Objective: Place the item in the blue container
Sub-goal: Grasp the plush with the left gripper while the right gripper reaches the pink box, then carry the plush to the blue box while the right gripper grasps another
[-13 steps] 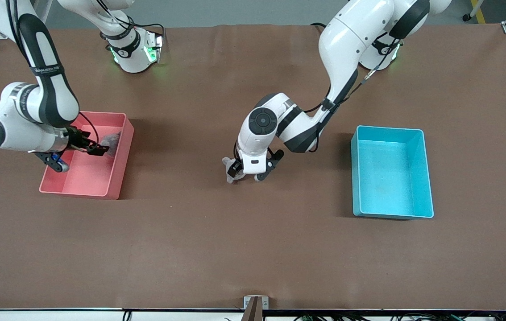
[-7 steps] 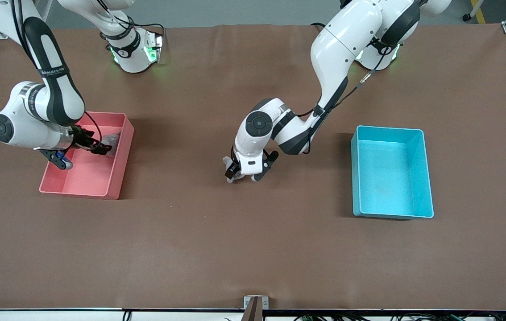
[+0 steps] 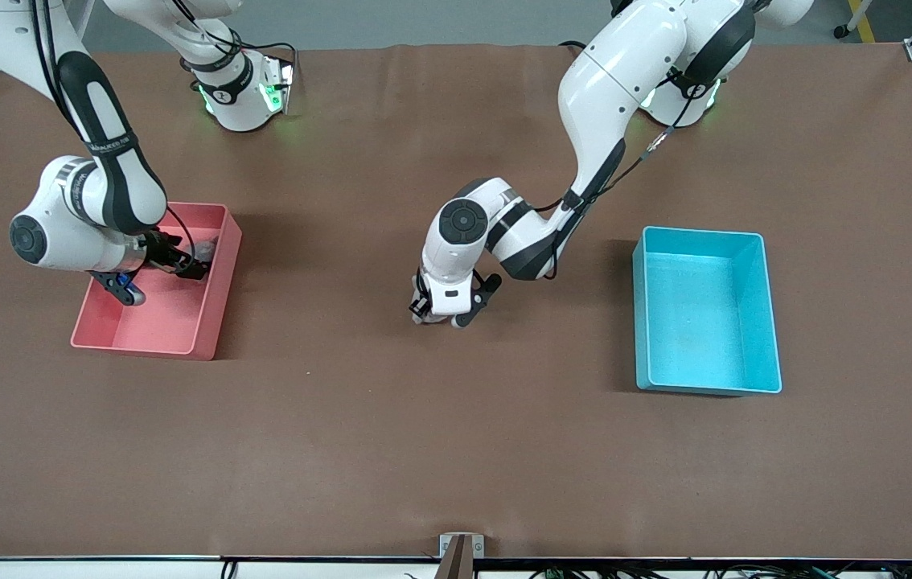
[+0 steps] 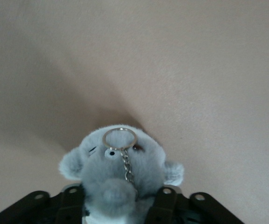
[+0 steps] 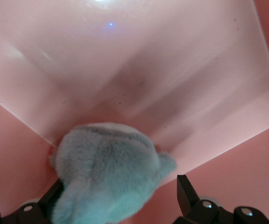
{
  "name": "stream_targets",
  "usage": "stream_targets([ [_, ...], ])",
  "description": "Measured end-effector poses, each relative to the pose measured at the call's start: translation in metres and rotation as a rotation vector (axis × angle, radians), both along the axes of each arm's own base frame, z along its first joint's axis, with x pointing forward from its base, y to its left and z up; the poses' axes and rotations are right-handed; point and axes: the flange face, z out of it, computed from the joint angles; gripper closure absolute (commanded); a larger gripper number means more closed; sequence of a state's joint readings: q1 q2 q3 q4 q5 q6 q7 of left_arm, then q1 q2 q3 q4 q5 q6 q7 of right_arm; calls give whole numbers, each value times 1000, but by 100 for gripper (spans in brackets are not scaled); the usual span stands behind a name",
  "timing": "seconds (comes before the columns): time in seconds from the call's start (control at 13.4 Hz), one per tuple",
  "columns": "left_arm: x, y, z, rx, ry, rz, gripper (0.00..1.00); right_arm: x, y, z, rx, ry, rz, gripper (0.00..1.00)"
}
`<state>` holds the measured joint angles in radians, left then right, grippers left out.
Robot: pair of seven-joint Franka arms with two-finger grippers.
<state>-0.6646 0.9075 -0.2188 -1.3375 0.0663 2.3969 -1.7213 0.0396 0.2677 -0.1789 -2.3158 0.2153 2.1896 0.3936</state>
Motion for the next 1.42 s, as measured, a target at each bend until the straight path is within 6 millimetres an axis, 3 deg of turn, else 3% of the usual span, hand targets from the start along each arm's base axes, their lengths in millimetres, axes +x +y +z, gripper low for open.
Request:
stream_targets([
  [0.37, 19, 14, 23, 58, -45, -8, 100, -3, 1, -9, 1, 21, 1, 3],
  [0.52, 35, 29, 50, 78, -60, 9, 100, -3, 1, -9, 1, 21, 1, 16],
  [0.67, 54, 51, 85, 92, -79, 20, 100, -3, 1, -9, 2, 22, 4, 36],
  [0.82, 71, 78, 121, 111, -89, 2, 100, -3, 1, -9, 10, 20, 22, 62],
  [1.12, 99, 138, 179, 165, -93, -95, 100, -5, -12, -9, 32, 13, 47, 97],
  [1.27, 113, 178, 205, 190, -87, -166, 100, -6, -15, -9, 37, 14, 47, 99],
  [1.42, 129, 230, 232, 191, -59, -251, 100, -5, -15, -8, 40, 17, 51, 99],
])
